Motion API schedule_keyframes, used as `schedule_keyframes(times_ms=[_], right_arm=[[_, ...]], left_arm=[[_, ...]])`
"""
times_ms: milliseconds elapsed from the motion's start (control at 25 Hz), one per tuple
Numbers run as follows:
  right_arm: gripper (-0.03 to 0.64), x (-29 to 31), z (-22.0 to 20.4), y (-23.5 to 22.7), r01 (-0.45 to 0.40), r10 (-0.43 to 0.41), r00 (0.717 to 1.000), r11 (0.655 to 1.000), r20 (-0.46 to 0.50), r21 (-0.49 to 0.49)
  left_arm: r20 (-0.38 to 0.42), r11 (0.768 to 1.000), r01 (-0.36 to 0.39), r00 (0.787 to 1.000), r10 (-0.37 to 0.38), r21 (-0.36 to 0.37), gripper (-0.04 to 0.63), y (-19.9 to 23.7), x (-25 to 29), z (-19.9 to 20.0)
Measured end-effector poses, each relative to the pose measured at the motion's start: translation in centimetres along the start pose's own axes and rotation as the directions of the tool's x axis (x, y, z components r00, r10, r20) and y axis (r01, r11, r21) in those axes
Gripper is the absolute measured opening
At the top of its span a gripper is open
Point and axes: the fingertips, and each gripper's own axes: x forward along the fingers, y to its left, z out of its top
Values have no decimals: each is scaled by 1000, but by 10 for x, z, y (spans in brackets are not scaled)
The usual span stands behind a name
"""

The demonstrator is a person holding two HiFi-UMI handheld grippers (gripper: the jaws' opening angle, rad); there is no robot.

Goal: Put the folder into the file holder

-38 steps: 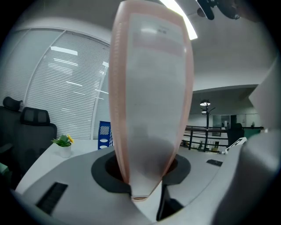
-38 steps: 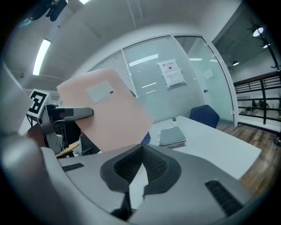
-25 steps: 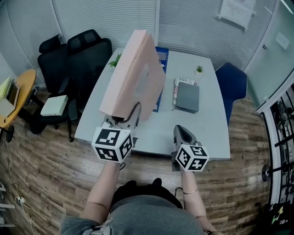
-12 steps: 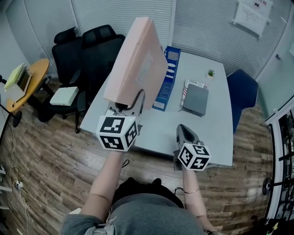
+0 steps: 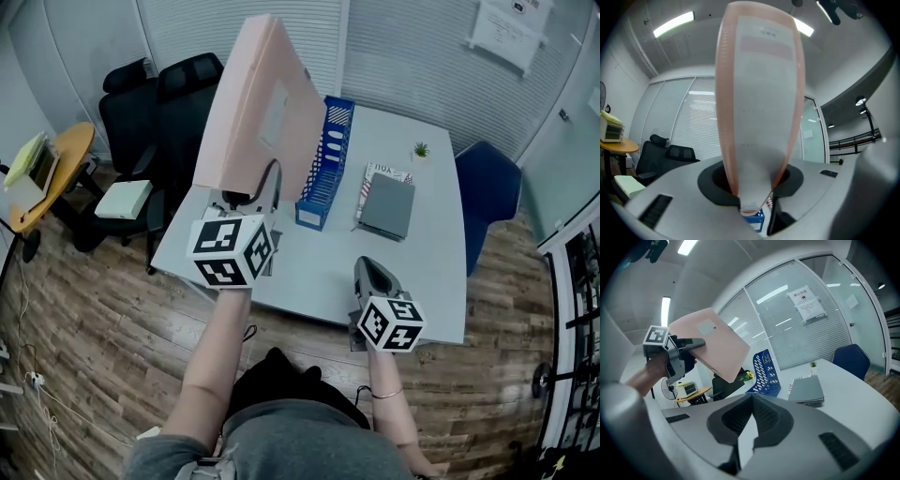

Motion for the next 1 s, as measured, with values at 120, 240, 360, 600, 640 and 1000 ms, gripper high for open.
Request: schedule_keyframes(times_ms=[120,240,360,600,640,1000], right_arm=[[5,-2,2,-14,22,-22,1000,1000,6,15],[5,0,2,-23,36,-36,999,999,2,21],[5,3,5,-32,50,-50,999,999,-1,17],[5,8,8,-48,82,-82,997,996,-2,18],[6,9,8,-50,87,-86,996,996,-4,20],[5,18,8,-66,117,-116,993,993,-16,35]], left_arm=[[21,1000,-3,1000,3,-11,153,-4,13,5],[35,1000,-1,999,1,-18,153,-7,27,5],[43,1000,5,999,-4,-26,153,-10,41,1],[31,1000,16,999,-16,-17,153,-13,66,-11],[30,1000,17,999,-16,-14,153,-14,70,-13],[-6,1000,24,1000,-24,6,153,-17,96,-34]])
